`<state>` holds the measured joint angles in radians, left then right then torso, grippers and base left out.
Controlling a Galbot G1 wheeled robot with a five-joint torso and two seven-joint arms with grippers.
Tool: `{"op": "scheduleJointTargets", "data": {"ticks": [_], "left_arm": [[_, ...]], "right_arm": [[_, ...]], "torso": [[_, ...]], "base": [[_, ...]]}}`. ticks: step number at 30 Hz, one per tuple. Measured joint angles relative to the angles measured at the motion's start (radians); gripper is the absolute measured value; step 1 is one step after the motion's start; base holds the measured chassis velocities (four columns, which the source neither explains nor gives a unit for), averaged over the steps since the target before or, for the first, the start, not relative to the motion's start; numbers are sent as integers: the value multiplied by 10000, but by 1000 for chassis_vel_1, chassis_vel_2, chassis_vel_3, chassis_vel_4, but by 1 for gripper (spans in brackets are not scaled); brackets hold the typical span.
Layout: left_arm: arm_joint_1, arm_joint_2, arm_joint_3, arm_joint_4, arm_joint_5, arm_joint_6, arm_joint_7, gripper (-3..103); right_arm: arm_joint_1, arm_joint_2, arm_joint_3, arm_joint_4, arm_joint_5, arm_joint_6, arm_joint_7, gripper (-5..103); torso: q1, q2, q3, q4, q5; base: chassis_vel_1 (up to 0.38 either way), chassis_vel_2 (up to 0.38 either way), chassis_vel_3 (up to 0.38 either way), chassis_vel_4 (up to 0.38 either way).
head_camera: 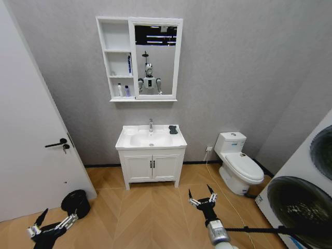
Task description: Move facial cleanser and shampoo from washbasin to cabinet, then wipe washbasin with towel.
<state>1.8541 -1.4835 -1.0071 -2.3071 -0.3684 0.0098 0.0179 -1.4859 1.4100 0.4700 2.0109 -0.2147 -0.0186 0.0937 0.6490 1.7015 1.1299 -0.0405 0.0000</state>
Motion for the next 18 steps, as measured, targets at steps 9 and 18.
{"op": "scheduleJointTargets", "data": {"ticks": [9,18], "left_arm": [[0,0,0,0,-1,0,0,100],[0,0,0,0,0,0,0,100]], "right_arm": [[0,0,0,1,0,0,0,100],[0,0,0,1,1,0,0,100]], "torso": [[0,0,0,0,0],[0,0,0,1,0]], "base": [[0,0,0,0],[0,0,0,0]]}}
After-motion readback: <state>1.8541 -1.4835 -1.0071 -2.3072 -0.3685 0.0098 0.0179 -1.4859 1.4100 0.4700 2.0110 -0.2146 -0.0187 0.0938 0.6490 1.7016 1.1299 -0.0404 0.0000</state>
